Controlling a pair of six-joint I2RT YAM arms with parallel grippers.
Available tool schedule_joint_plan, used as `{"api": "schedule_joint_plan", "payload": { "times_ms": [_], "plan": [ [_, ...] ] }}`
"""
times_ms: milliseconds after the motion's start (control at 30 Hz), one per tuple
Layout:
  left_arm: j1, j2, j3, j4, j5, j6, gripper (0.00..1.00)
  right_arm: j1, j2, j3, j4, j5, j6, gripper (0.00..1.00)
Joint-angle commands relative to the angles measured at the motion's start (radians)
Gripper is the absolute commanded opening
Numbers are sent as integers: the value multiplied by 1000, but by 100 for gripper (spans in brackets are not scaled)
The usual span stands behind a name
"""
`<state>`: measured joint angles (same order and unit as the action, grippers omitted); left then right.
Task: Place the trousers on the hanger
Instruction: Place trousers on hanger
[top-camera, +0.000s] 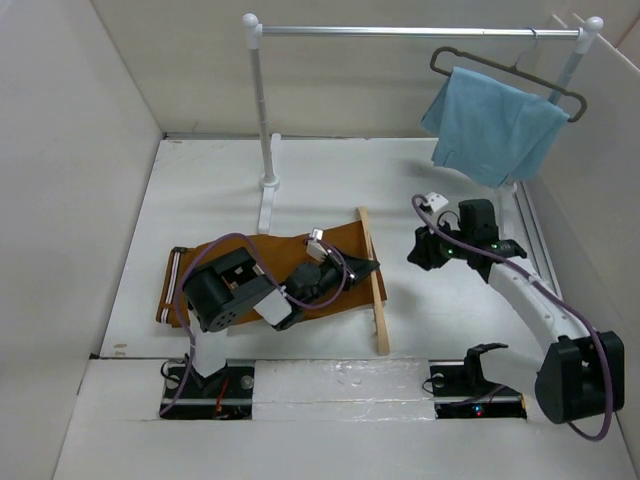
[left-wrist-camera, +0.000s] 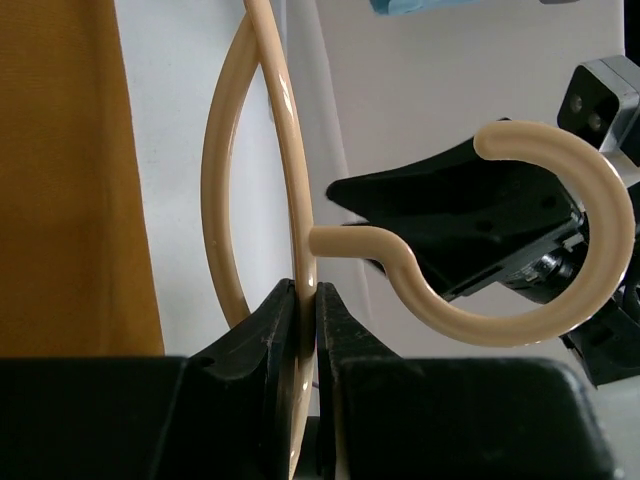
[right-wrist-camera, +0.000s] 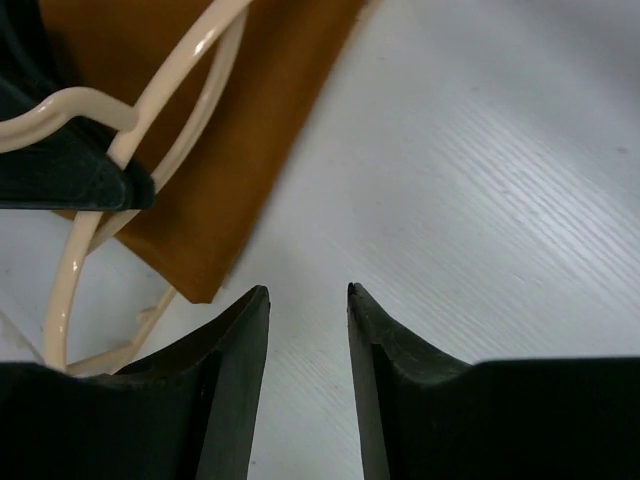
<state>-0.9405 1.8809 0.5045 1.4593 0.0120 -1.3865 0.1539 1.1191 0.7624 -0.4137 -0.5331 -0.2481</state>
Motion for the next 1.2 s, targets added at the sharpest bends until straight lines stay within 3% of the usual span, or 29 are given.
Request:
{"api": "schedule_joint_plan", "payload": {
  "times_ms": [0,200,567,667,700,733,867,967,1000,1100,1167],
  "plan": [
    [0,-3,-52,483,-1,27,0,90,71,34,56,-53,-28,44],
    [9,7,-64,507,-1,17,0,144,203,-31,330,-36,168,59],
    [19,-11,-64,457,17,35,0,190,435,-109,631,-136,381,61],
    [19,-16,-70,440,17,44,0,190,464,-110,673,-165,394,55],
    [19,-16,-70,429,20,47,0,190,472,-107,674,-169,394,24],
    [28,-25,-75,415,32,52,0,181,458,-104,674,-165,395,0],
    [74,-78,-102,346,66,75,0,104,368,-133,674,-166,423,0],
    [127,-236,-120,96,89,171,0,-8,237,-140,574,-163,402,0],
    [138,-329,-112,-79,89,206,0,-36,210,-137,541,-165,391,0],
    [181,-448,-69,-316,109,323,0,-144,114,-147,451,-159,359,0],
    [209,-479,-46,-373,170,362,0,-225,53,-163,420,-166,345,0]
  ]
}}
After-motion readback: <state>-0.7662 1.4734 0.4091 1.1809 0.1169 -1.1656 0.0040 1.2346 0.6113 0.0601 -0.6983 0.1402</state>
